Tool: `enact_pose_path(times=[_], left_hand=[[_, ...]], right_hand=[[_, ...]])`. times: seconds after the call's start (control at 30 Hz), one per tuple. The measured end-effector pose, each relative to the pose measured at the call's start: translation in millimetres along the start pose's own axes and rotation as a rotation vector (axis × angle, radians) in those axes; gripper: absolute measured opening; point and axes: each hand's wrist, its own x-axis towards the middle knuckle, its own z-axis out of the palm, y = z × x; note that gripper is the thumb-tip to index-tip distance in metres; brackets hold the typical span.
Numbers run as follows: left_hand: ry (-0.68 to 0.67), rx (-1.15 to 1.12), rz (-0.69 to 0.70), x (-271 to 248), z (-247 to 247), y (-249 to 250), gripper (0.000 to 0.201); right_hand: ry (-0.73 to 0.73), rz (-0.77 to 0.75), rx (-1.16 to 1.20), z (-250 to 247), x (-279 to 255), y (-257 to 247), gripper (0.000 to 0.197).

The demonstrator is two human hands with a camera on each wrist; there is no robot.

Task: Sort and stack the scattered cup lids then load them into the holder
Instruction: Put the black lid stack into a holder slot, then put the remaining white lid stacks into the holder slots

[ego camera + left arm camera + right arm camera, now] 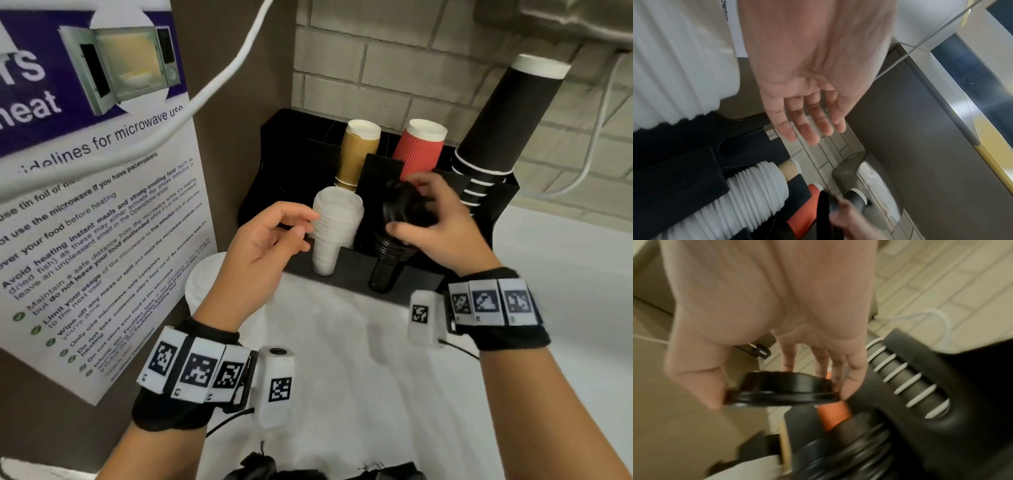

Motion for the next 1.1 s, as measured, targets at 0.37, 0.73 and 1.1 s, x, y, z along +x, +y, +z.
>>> enact_pose_path(times=[0.37,0.73,1.1], left_hand=[[0.007,-0.025,0.019,4.2,-2.5,0.3,0.018],[0.013,-0.040,0.009,4.7,-0.2,1.0,0.017],[-0.009,0.195,-0.024,7.3,-14.3,6.0,0.019]], right_hand=[[-0.120,0.157,-0.303,2.4,14.5,24.6,0.064],[-0.212,0.202,-0.491,7.6,18.2,16.2,0.060],[-0.041,-0.009,-0.482,23.7,3.4,-3.8,0.056]])
